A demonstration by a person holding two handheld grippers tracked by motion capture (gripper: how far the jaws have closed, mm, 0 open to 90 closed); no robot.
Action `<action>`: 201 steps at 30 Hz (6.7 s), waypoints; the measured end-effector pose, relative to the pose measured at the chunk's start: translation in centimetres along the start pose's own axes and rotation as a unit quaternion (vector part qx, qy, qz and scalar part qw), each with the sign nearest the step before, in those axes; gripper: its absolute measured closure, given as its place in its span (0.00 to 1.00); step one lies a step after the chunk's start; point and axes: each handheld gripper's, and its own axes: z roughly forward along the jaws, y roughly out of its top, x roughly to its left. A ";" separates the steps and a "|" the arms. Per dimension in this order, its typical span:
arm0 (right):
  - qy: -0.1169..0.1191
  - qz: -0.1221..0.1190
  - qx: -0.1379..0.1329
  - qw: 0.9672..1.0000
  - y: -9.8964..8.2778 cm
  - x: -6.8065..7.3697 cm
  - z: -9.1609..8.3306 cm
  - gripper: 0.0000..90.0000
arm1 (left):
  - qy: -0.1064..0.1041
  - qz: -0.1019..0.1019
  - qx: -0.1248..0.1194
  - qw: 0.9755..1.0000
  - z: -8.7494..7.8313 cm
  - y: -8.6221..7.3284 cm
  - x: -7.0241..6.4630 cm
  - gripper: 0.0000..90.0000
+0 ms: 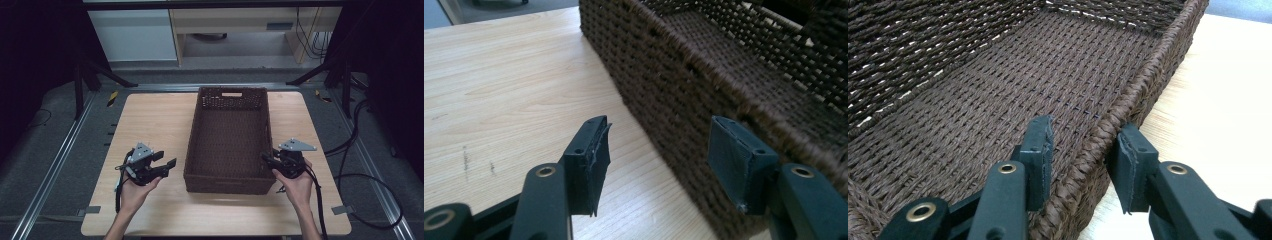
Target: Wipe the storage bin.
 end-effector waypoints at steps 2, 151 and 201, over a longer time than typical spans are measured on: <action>0.003 -0.004 0.000 1.000 0.1 0.3 0.1 0.70 | 0.001 0.002 -0.005 1.000 -0.2 0.1 -0.1 0.46; -0.079 0.002 -0.032 0.996 1.3 -1.6 -2.0 0.56 | -0.030 0.046 -0.010 0.998 2.8 1.7 -4.9 0.54; -0.106 0.037 -0.042 0.993 -0.2 0.4 -2.3 0.33 | -0.002 0.027 -0.029 0.999 1.1 3.0 -1.1 0.45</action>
